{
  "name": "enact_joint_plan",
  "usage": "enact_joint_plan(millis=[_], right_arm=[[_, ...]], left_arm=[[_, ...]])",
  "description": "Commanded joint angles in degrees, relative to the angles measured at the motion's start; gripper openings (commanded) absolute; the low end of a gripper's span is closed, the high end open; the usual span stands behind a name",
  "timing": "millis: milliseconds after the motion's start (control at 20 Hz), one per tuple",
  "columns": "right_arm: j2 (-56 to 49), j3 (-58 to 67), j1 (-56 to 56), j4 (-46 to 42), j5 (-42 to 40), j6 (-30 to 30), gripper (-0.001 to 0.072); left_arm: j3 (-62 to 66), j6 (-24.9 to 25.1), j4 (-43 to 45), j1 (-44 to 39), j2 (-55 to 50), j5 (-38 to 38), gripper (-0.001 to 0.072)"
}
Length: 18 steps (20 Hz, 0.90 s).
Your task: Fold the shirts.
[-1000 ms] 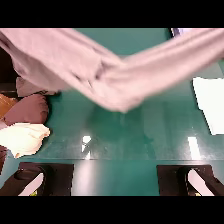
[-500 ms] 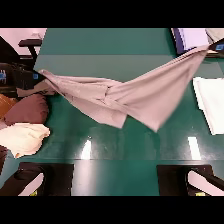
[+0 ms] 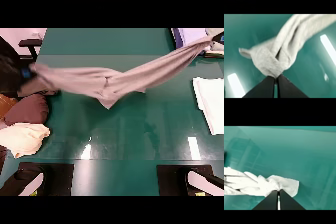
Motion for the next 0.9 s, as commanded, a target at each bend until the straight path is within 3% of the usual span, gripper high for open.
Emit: enact_joint_plan(millis=[0,150,200,250,300,650,850], right_arm=[[0.6,-1.1,0.0,-5.6,2.9,1.6,0.0011],[3.3,-7.8,0.0,-6.8,-0.5,1.6,0.001],[4.1,-9.9,0.0,-6.8,-1.8,1.5,0.0011],[4.8,-11.8,0.0,-6.8,-2.8,1.5,0.0011],[5.4,-13.6,0.0,-6.8,-3.7,1.5,0.0011],[5.1,-15.5,0.1,-6.2,-4.1,1.6,0.0011],[5.0,-15.5,0.0,-6.2,-3.2,1.6,0.0011]], left_arm=[[-13.0,-0.9,-3.0,-1.8,1.6,-8.8,0.0022],[-30.3,-0.9,-10.8,-6.8,2.2,-3.5,0.0025],[-34.7,-0.8,-13.7,-8.2,2.2,-0.8,0.0149],[-37.7,-0.9,-15.3,-9.0,2.2,1.6,0.0478],[-39.3,-0.9,-15.6,-9.2,2.2,3.9,0.0632],[-35.5,-0.9,-13.2,-9.2,-3.1,32.2,0.0615],[-26.0,0.5,-13.2,-9.2,-22.5,34.2,0.0615]])
